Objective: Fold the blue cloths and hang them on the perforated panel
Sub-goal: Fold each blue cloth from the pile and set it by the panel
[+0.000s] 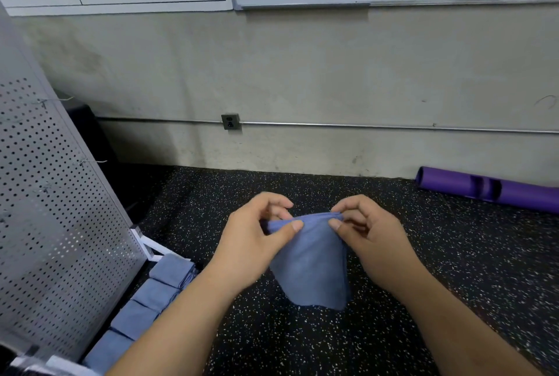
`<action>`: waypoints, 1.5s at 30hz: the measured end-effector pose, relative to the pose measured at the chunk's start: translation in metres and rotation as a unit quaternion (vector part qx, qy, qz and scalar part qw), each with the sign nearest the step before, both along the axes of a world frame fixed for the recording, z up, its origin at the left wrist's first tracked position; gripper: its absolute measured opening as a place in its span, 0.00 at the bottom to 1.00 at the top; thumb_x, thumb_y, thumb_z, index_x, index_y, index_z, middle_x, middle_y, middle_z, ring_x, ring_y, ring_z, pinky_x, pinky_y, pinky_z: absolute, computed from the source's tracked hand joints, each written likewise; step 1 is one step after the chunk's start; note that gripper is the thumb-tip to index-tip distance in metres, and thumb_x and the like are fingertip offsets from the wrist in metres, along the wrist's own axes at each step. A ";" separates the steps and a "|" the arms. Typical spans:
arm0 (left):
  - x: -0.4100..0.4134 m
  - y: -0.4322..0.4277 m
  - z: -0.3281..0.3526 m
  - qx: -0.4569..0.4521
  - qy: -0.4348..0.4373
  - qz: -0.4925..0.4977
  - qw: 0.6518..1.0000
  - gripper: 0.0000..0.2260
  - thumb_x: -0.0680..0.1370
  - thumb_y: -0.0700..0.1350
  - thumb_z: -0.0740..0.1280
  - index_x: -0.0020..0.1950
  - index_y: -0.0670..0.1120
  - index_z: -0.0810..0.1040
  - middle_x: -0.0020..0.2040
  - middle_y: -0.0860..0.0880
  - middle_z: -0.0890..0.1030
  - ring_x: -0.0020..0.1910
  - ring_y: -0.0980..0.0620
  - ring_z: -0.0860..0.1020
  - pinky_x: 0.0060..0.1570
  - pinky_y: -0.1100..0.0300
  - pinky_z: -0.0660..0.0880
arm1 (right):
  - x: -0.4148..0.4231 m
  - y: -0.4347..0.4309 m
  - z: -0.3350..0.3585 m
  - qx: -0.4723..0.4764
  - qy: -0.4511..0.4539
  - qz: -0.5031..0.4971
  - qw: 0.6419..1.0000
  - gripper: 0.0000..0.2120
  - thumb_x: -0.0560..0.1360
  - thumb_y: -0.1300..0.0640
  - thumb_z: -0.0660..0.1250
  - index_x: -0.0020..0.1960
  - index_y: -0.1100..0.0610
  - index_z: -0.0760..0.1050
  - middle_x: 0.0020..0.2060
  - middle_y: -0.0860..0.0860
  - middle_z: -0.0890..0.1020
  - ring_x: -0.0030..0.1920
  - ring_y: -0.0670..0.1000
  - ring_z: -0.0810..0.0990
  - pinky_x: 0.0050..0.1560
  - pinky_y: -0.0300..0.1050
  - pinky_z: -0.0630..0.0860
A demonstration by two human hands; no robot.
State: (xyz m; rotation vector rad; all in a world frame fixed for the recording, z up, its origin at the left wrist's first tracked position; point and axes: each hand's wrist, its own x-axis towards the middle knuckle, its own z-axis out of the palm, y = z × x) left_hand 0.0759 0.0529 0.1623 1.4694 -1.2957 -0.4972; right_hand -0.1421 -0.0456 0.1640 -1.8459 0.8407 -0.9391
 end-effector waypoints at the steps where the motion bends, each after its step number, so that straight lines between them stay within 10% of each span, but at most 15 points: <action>1: -0.002 0.001 0.000 0.004 -0.023 -0.015 1.000 0.13 0.76 0.47 0.81 0.57 0.57 0.83 0.47 0.54 0.86 0.46 0.54 0.83 0.53 0.57 0.79 | 0.002 0.003 -0.001 -0.018 0.020 0.001 1.000 0.10 0.79 0.62 0.75 0.53 0.48 0.81 0.43 0.42 0.88 0.45 0.41 0.85 0.49 0.31 0.77; 8: -0.009 -0.002 -0.004 0.026 -0.216 -0.072 0.973 0.09 0.78 0.53 0.77 0.57 0.57 0.84 0.47 0.59 0.83 0.48 0.56 0.82 0.50 0.57 0.78 | 0.006 0.012 -0.011 -0.034 0.046 0.038 0.998 0.11 0.77 0.62 0.77 0.51 0.46 0.84 0.44 0.44 0.87 0.47 0.46 0.86 0.51 0.40 0.82; 16: 0.001 0.000 0.008 -0.008 -0.169 -0.039 0.985 0.06 0.82 0.45 0.73 0.54 0.56 0.82 0.49 0.57 0.82 0.51 0.53 0.82 0.52 0.60 0.77 | 0.006 0.008 -0.026 0.013 0.095 0.049 0.994 0.08 0.76 0.58 0.79 0.48 0.46 0.85 0.41 0.45 0.87 0.42 0.45 0.83 0.51 0.50 0.84; 22: 0.006 0.007 0.012 -0.018 -0.172 -0.066 0.983 0.05 0.81 0.45 0.75 0.54 0.55 0.85 0.50 0.58 0.83 0.51 0.52 0.82 0.51 0.57 0.77 | 0.013 0.018 -0.024 -0.060 0.083 0.042 0.994 0.11 0.75 0.58 0.79 0.50 0.42 0.83 0.40 0.41 0.86 0.42 0.45 0.83 0.46 0.35 0.80; 37: 0.039 0.013 0.026 -0.108 -0.029 0.106 0.988 0.06 0.82 0.42 0.74 0.52 0.55 0.85 0.46 0.56 0.86 0.43 0.59 0.81 0.47 0.66 0.76 | 0.002 0.008 -0.041 -0.086 0.125 0.022 0.988 0.15 0.77 0.54 0.77 0.52 0.41 0.73 0.43 0.41 0.84 0.47 0.44 0.83 0.48 0.37 0.79; 45: 0.063 0.015 0.027 -0.130 0.091 0.155 0.975 0.03 0.83 0.44 0.72 0.53 0.50 0.85 0.45 0.56 0.86 0.44 0.58 0.80 0.50 0.55 0.76 | -0.005 0.006 -0.037 -0.089 0.135 0.019 0.987 0.11 0.81 0.55 0.73 0.50 0.42 0.73 0.38 0.44 0.80 0.37 0.45 0.76 0.41 0.42 0.75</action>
